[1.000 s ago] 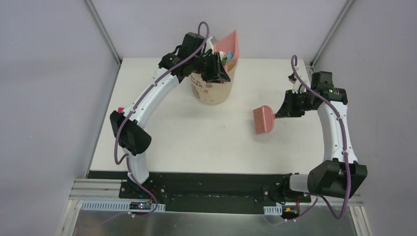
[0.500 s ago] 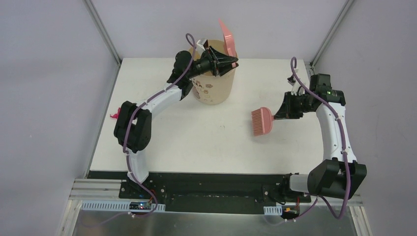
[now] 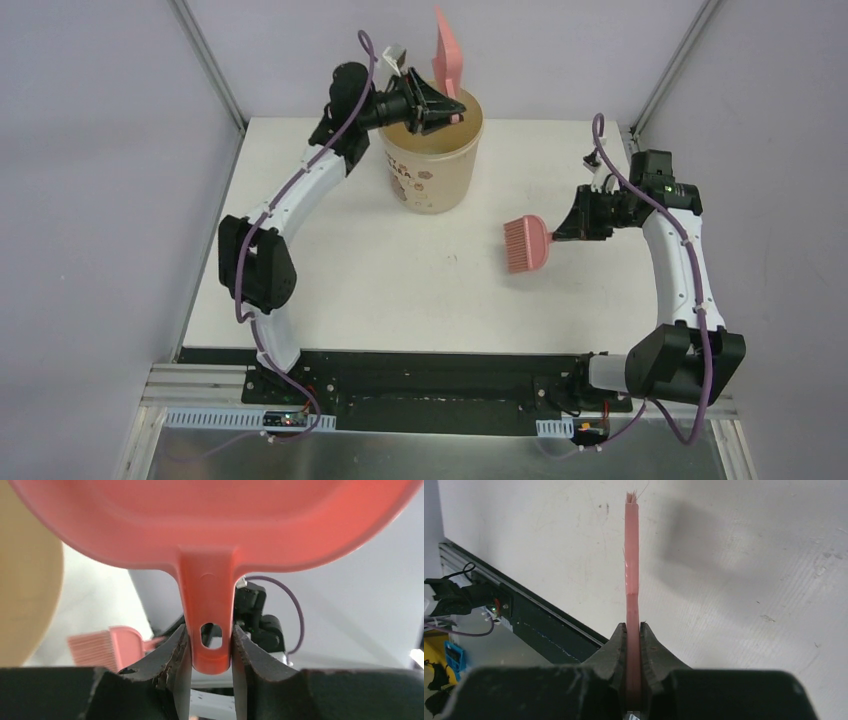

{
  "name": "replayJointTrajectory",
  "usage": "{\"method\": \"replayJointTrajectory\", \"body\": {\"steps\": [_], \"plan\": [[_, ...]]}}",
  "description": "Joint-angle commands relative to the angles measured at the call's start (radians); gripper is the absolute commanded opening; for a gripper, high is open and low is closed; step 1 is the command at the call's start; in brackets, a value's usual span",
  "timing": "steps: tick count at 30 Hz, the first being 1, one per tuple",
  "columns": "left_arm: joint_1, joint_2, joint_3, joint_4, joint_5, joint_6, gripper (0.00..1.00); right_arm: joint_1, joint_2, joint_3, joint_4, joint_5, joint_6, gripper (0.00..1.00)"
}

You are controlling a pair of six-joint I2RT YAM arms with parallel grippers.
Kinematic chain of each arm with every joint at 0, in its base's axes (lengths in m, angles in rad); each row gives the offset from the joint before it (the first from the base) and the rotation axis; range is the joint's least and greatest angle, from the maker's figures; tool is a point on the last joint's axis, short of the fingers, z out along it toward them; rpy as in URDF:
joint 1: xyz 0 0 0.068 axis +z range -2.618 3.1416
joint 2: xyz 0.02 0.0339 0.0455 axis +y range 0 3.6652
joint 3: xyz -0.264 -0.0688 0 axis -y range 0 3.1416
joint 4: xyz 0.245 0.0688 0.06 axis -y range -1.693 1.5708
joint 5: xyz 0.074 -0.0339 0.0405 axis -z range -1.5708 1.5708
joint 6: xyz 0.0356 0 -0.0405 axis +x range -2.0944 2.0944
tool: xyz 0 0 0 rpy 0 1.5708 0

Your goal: Sweep away the paper scraps from the table

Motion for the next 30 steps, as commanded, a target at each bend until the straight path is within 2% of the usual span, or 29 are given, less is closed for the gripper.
{"method": "replayJointTrajectory", "body": {"steps": [1,4,6,8,11,16,19,22,25,30], "plan": [[0.027,-0.107,0.305,-0.570,-0.024,0.506,0.00,0.033,-0.035,0.003,0.004,-0.199,-0.037,0.00],[0.041,-0.121,0.455,-0.909,-0.184,0.720,0.00,0.195,-0.057,0.052,-0.024,-0.121,-0.095,0.00],[0.054,-0.150,0.470,-1.037,-0.300,0.804,0.00,0.321,-0.061,0.107,-0.066,-0.101,-0.140,0.00],[0.065,-0.207,0.418,-1.102,-0.410,0.864,0.00,0.374,-0.039,0.189,-0.126,-0.140,-0.177,0.00],[0.071,-0.317,0.285,-1.147,-0.557,0.924,0.00,0.389,-0.007,0.319,-0.136,-0.208,-0.199,0.00],[0.071,-0.488,0.053,-1.174,-0.686,0.987,0.00,0.387,0.044,0.459,0.029,-0.145,-0.174,0.00],[0.071,-0.550,-0.031,-1.210,-0.698,1.013,0.00,0.386,0.140,0.582,0.105,-0.162,-0.083,0.00],[0.071,-0.614,-0.128,-1.232,-0.740,1.032,0.00,0.385,0.199,0.638,0.297,-0.167,0.060,0.00],[0.071,-0.670,-0.208,-1.250,-0.783,1.042,0.00,0.377,0.314,0.782,0.400,-0.117,0.152,0.00],[0.070,-0.732,-0.291,-1.286,-0.810,1.050,0.00,0.377,0.485,0.938,0.493,0.054,0.189,0.00]]}}
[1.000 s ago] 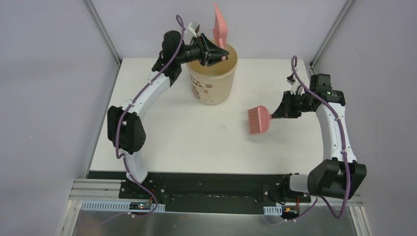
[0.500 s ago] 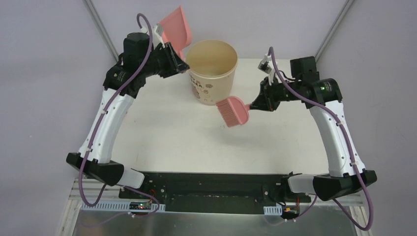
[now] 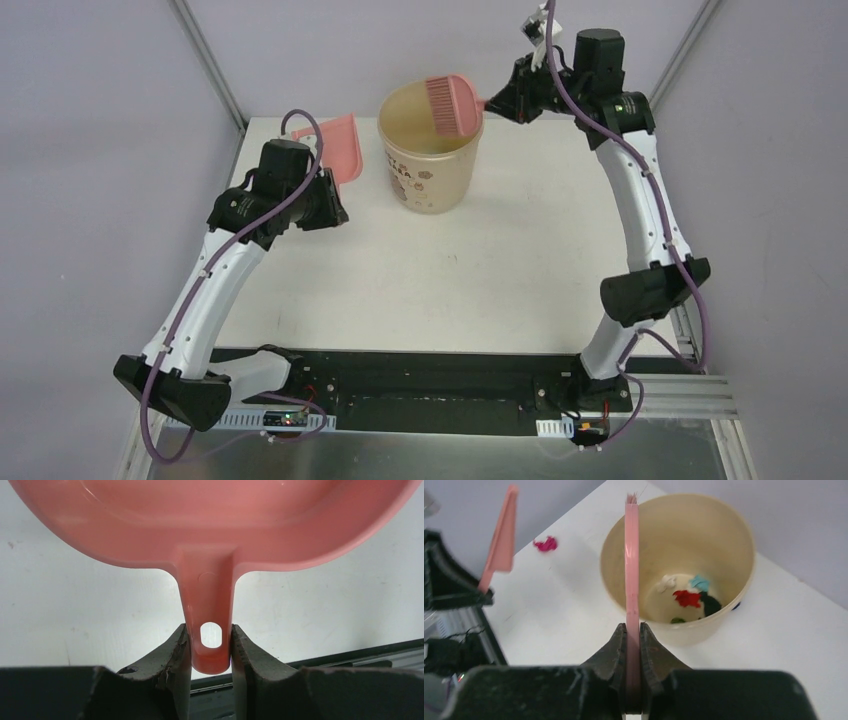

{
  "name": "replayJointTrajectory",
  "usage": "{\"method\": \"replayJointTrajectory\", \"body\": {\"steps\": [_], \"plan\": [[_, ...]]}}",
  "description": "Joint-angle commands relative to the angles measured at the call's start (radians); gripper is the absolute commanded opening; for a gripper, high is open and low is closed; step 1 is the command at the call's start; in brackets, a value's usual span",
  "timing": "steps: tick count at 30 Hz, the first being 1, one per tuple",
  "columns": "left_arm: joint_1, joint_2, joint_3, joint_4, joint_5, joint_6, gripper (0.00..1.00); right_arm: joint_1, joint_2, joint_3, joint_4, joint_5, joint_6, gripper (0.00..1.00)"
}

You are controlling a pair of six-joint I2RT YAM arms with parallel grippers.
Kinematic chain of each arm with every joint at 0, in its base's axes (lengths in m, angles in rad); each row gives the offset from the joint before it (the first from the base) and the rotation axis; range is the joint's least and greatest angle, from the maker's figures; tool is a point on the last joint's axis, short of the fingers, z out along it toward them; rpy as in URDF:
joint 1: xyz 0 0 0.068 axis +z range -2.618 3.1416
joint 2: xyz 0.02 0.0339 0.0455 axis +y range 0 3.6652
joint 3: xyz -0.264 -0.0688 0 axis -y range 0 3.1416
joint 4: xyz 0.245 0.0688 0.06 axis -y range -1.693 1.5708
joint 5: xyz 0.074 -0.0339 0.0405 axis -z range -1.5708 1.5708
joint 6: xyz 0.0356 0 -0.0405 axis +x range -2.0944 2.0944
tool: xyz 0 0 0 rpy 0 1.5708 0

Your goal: Sweep away the paper scraps from the table

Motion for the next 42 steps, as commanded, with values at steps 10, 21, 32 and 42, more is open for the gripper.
{"method": "replayJointTrajectory", "body": {"steps": [10,21,32,42], "plan": [[0.005,-0.118,-0.109,-0.071,-0.055,0.053,0.00,0.036,0.295,0.251,0.073,0.304,0.038,0.00],[0.005,-0.073,-0.109,-0.052,0.002,0.037,0.00,0.084,0.309,0.247,-0.094,0.550,-0.115,0.00],[0.005,-0.040,-0.146,-0.019,0.037,0.039,0.00,-0.002,0.256,0.232,-0.215,0.638,-0.150,0.00],[0.004,-0.020,-0.160,-0.010,0.061,0.040,0.00,-0.102,0.242,0.249,-0.263,0.757,-0.190,0.00]]}}
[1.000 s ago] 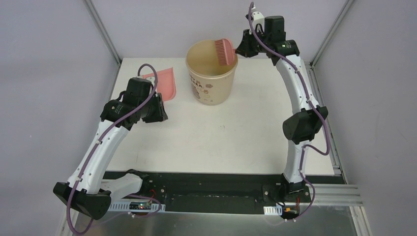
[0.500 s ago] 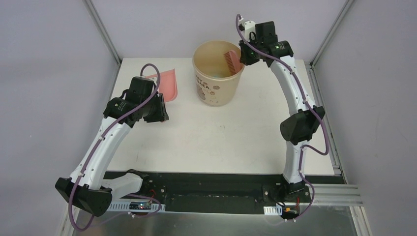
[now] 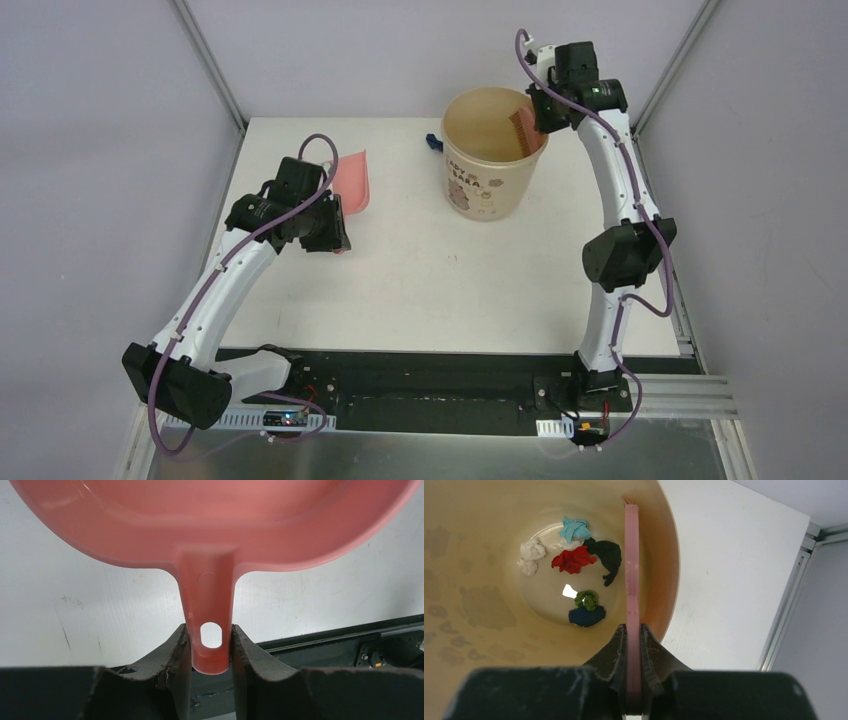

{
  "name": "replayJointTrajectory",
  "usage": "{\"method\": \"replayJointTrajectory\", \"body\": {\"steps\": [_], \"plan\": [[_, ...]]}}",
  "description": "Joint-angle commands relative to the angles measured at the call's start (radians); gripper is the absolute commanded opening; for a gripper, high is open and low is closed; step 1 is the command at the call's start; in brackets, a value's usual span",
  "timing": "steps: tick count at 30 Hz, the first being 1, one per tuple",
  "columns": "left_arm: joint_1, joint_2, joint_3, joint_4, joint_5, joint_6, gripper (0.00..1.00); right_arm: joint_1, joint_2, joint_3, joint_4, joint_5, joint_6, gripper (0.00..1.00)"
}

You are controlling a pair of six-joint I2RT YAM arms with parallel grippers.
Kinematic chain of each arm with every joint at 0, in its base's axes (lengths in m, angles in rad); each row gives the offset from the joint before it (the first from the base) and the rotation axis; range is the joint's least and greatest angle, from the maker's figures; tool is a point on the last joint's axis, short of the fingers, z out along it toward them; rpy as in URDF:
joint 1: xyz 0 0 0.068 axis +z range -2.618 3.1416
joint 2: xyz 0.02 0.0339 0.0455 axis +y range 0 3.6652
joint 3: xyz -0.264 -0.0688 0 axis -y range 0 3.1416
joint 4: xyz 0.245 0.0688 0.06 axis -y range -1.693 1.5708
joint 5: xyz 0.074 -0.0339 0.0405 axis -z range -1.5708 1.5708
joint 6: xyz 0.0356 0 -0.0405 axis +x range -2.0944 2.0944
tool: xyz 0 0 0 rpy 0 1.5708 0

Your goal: Sweep away the paper scraps from the table

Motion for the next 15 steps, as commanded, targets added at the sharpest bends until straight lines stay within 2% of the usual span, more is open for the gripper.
{"method": "replayJointTrajectory", "body": {"steps": [1,9,15], "plan": [[0.002,-0.006,0.005,0.038,0.018,0.008,0.00,-0.067,-0.089,0.029,-0.024,0.060,-0.025,0.00],[0.002,0.031,0.006,0.004,0.039,0.018,0.00,-0.152,-0.121,0.039,-0.039,0.056,-0.034,0.00],[0.001,0.048,0.011,-0.036,0.051,0.033,0.00,-0.156,-0.210,0.045,-0.047,0.011,-0.032,0.00]]}}
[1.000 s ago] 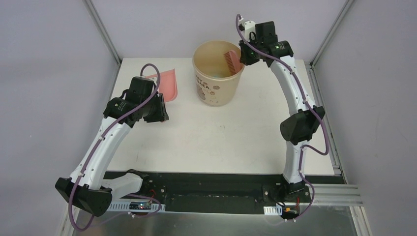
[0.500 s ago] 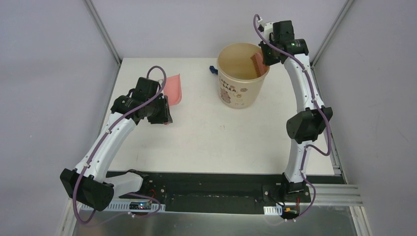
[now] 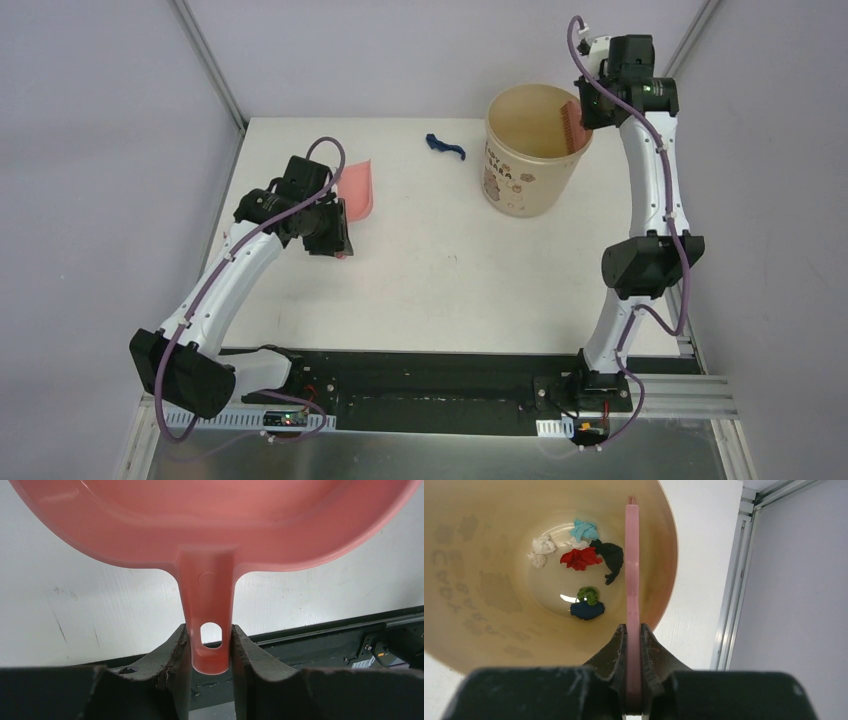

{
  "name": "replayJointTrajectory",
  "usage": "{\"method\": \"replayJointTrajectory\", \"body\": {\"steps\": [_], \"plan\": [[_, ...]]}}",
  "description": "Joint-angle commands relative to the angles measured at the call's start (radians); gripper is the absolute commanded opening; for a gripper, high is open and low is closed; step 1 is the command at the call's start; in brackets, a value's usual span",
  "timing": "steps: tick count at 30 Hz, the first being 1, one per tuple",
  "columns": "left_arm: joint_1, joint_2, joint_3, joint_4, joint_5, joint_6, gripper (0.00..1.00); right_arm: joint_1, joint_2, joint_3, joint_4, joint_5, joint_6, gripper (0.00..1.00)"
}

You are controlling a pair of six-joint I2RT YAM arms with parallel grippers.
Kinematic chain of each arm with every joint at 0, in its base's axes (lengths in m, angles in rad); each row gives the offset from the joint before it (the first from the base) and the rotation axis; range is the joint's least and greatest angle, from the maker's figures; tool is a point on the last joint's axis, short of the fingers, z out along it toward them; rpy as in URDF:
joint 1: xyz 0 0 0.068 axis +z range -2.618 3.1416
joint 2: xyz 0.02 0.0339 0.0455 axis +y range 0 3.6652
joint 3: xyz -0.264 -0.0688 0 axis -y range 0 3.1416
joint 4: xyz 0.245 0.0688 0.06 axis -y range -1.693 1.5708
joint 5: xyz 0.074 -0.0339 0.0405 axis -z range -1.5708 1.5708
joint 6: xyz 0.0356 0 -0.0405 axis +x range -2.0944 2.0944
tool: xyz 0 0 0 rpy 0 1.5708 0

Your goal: Sweep away the paper scraps from the table

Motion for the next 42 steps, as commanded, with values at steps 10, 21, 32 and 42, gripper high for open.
{"method": "replayJointTrajectory", "body": {"steps": [10,21,32,42], "plan": [[0.001,-0.043,0.050,-0.115,-0.119,-0.001,0.00,0.027,-0.443,-0.102,0.167,-0.392,0.045,0.00],[0.018,-0.154,0.150,-0.201,-0.538,-0.077,0.00,0.407,-0.264,-0.069,0.157,-0.535,0.174,0.00],[0.021,-0.313,0.224,-0.025,-0.564,-0.140,0.00,0.629,0.039,-0.259,0.691,-0.616,0.415,0.00],[0.021,-0.361,0.113,0.024,-0.482,-0.110,0.00,0.739,0.504,0.007,1.290,-0.753,1.297,0.00]]}}
